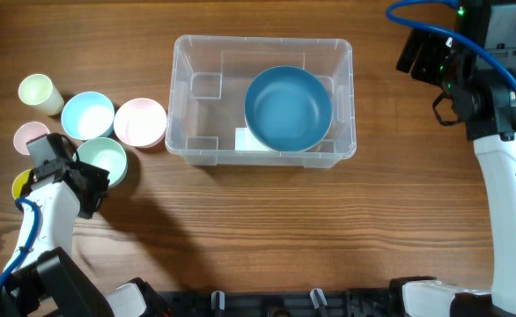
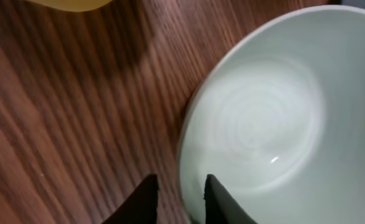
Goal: Pack container
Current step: 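Grasp the mint green bowl with the left gripper and lift, then carry the mint green bowl into the bin's left side and release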
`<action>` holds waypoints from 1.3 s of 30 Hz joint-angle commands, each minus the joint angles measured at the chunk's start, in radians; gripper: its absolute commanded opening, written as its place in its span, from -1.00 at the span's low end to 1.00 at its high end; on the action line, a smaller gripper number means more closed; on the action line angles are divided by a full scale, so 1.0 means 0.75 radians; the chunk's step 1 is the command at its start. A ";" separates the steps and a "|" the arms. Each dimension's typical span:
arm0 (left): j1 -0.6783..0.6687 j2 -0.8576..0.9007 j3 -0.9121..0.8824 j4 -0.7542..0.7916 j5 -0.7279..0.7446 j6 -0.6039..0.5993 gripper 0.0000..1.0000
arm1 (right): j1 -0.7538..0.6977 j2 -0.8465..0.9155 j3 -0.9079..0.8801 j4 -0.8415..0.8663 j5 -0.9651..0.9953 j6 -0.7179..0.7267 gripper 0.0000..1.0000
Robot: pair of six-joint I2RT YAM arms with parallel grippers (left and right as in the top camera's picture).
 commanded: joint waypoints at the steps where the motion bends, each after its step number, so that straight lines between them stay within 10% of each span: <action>1: 0.008 0.014 -0.013 -0.004 -0.036 -0.004 -0.44 | -0.002 0.014 0.019 0.004 0.017 0.005 0.99; 8: 0.008 0.013 -0.013 -0.026 -0.028 -0.005 -0.92 | -0.002 0.014 0.019 0.004 0.017 0.004 1.00; 17: 0.008 -0.025 -0.012 -0.122 -0.026 -0.029 -0.92 | -0.002 0.014 0.019 0.004 0.017 0.004 0.99; 28: -0.004 -0.679 0.158 -0.506 0.002 -0.007 -0.92 | -0.002 0.014 0.019 0.004 0.017 0.005 0.99; 39: -0.344 -0.945 0.509 -0.419 0.374 0.137 -0.93 | -0.002 0.014 0.019 0.004 0.017 0.005 0.99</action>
